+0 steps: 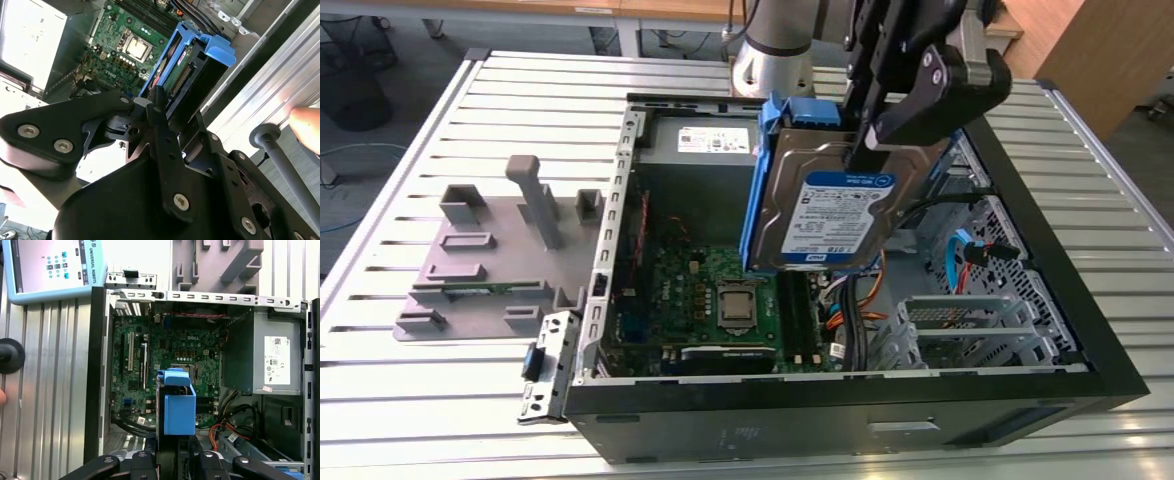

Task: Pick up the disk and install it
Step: 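Pick up the disk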

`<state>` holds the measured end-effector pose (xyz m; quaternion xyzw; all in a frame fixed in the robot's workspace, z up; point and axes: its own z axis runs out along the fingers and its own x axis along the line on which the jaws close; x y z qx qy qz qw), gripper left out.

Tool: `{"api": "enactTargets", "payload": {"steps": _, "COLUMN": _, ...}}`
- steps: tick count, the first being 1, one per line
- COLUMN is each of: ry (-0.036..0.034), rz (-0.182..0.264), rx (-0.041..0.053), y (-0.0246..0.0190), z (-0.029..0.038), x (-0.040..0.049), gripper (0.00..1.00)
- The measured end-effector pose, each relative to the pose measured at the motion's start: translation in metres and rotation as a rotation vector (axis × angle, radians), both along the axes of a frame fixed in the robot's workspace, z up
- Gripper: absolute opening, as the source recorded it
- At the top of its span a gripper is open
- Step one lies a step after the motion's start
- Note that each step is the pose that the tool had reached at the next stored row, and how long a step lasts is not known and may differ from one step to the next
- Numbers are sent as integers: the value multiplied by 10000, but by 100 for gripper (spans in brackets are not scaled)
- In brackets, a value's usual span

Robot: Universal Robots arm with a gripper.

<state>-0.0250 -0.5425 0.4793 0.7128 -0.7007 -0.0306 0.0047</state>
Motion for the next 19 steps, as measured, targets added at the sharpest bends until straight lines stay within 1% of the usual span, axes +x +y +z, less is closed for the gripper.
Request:
{"api": "enactTargets", "payload": {"steps": 2, "ry": 0, "rz": 0, "rx": 0, "y": -30, "z": 0, "x": 0, "gripper": 35}}
{"api": "enactTargets", "payload": {"steps": 4, "ry": 0, "rz": -2, "rx": 0, "y": -39, "z": 0, "x": -1, "gripper": 35}}
{"api": "enactTargets", "payload": {"steps": 14, "ry": 0, "rz": 0, "rx": 0, "y": -41, "z": 0, "x": 2, "gripper": 35}}
{"api": "enactTargets", "payload": {"steps": 19, "ry": 0, "rz": 0, "rx": 0, "y": -41, "z": 0, "x": 44, "gripper": 35}}
